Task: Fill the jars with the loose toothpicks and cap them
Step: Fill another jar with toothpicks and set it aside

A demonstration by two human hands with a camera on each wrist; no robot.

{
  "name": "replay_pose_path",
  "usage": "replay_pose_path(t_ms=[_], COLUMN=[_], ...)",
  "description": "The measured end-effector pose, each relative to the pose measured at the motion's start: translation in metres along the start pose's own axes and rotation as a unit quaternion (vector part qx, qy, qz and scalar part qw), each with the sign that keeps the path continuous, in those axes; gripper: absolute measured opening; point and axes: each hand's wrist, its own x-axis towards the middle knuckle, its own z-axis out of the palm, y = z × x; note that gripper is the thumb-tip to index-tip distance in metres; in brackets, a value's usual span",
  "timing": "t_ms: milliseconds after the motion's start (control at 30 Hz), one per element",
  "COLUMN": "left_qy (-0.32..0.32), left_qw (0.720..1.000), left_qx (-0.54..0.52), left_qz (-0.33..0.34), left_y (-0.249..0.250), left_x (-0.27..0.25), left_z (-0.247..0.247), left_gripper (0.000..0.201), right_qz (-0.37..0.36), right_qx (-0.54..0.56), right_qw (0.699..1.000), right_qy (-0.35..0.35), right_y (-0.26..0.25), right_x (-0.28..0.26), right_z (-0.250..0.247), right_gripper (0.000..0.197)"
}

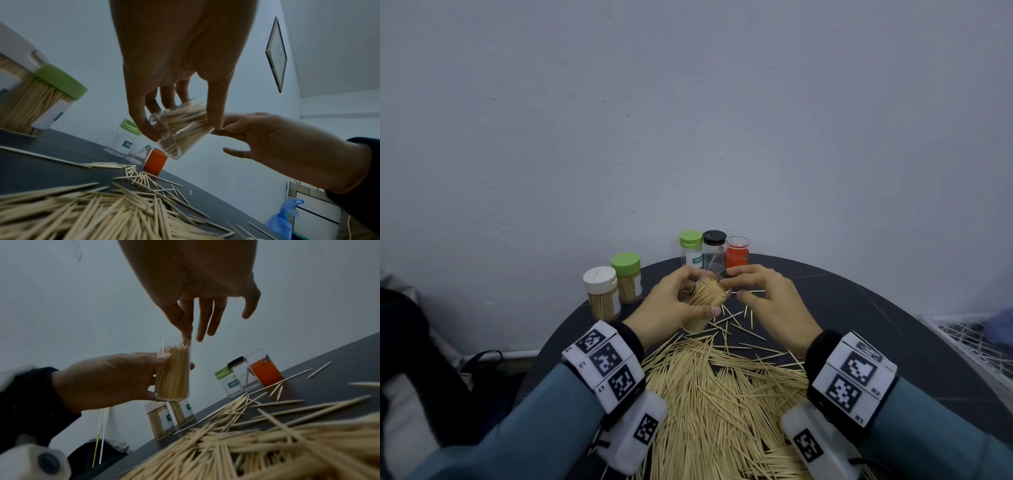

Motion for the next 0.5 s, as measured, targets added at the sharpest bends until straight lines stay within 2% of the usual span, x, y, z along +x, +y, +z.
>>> replay_pose_path(t_ms=[100,300,367,500], left_qy=[-0.001,-0.005,0.001,0.026], left_qw=[1.000,1.000,1.000,0.999], left_qx=[0.000,0.005,0.013,0.031], left_qz=[0.003,0.001,0.005,0.014], left_y=[0.0012,0.0006,0.0001,-0.0021], left_x=[-0.0002,-0.0006,-0.0005,0.0009], left_z=[-0.0003,-0.0001,-0.0004,-0.0014], left_gripper=[0.047,0.047,0.048,0.050], right_qz=[-0.002,-0.010,-0.010,-0.015], right_qx=[0.002,-0.028,-0.030,-0.038], right_qw=[1.000,1.000,0.999,0.999], right_qy=[0.017,-0.005,0.005,-0.023], right_y=[-0.0013,-0.0017,-0.0018,-0.0036], right_x=[-0.0008,-0.0019,-0.0014,-0.0015], right_z=[-0.0007,0.0007,-0.0012,-0.0022], right_gripper=[0.034,0.034,0.032,0.032])
